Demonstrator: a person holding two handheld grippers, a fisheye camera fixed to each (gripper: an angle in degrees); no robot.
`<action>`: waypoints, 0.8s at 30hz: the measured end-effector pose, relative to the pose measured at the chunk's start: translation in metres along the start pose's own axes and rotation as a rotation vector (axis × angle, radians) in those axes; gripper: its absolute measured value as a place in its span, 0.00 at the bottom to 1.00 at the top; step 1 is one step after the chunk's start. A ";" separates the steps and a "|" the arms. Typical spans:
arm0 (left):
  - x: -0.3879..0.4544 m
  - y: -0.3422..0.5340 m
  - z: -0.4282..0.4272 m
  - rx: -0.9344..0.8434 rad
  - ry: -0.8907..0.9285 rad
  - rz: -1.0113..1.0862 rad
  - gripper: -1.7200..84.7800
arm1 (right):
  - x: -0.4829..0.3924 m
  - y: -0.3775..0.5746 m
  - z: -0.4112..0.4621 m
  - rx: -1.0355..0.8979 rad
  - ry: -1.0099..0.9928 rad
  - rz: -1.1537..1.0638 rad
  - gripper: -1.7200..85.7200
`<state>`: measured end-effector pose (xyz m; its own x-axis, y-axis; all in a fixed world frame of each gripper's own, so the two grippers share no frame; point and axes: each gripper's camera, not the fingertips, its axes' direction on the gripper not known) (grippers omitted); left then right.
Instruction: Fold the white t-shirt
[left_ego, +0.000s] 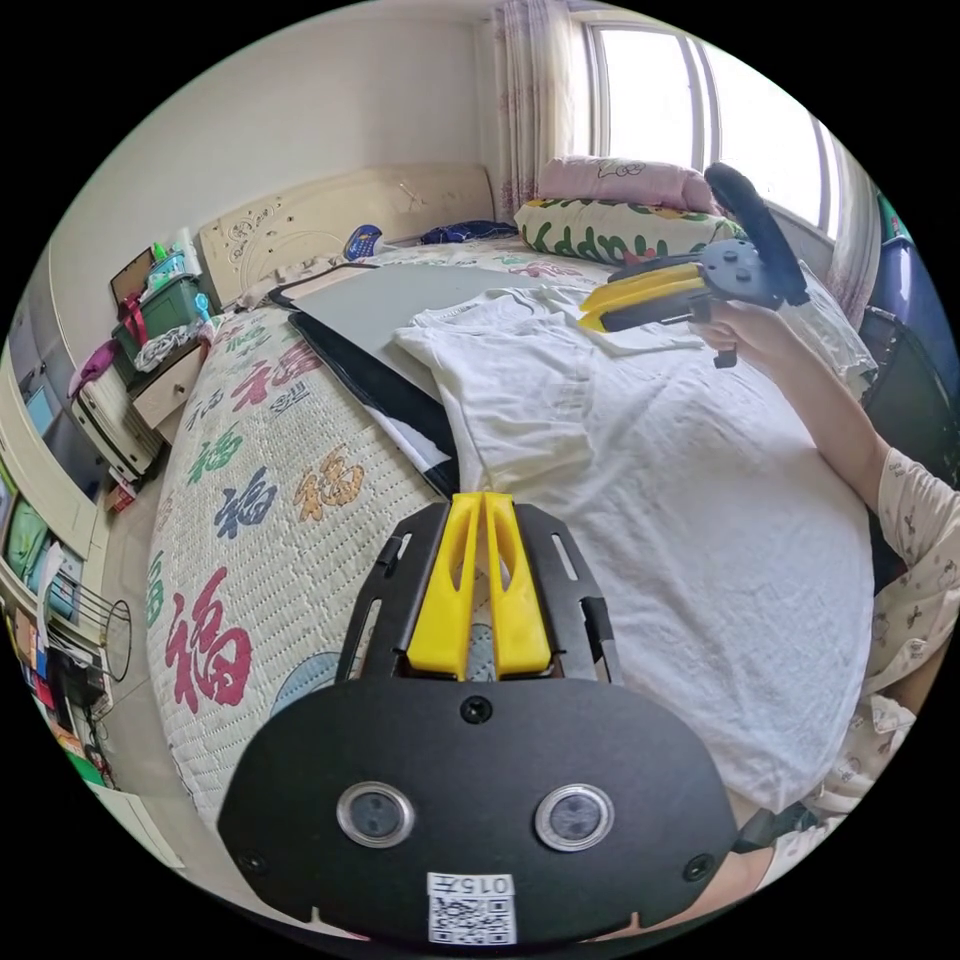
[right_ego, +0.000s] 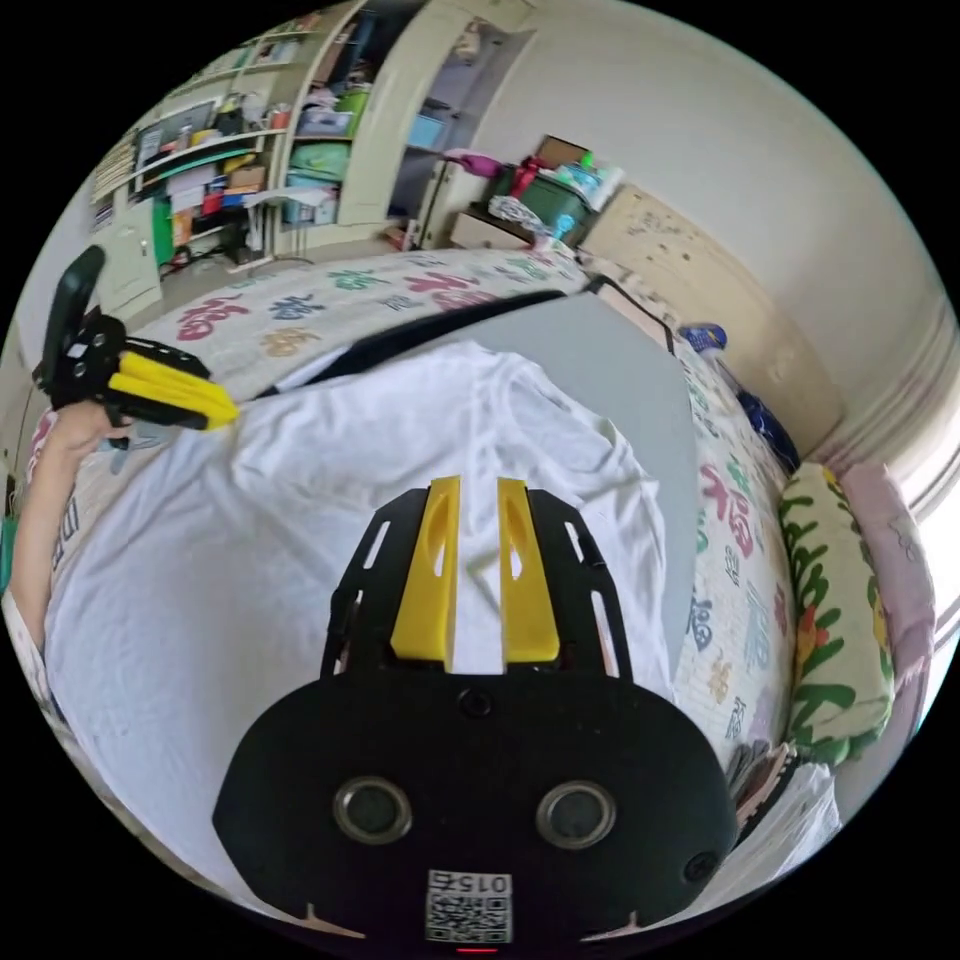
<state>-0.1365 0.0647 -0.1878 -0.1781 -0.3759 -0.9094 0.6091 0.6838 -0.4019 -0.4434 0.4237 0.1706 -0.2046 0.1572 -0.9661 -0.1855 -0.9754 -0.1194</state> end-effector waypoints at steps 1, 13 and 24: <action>-0.001 0.000 0.000 -0.001 -0.002 0.001 0.01 | 0.009 -0.006 0.003 -0.018 -0.007 0.027 0.10; -0.012 0.004 0.001 -0.001 -0.008 0.006 0.01 | 0.001 -0.080 -0.001 -0.096 -0.243 0.064 0.05; -0.023 0.011 0.000 0.006 0.003 0.009 0.01 | -0.010 -0.136 -0.034 -0.094 -0.282 0.094 0.01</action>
<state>-0.1257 0.0811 -0.1711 -0.1754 -0.3677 -0.9132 0.6152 0.6833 -0.3933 -0.3839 0.5500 0.1886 -0.4774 0.0893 -0.8741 -0.0665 -0.9956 -0.0654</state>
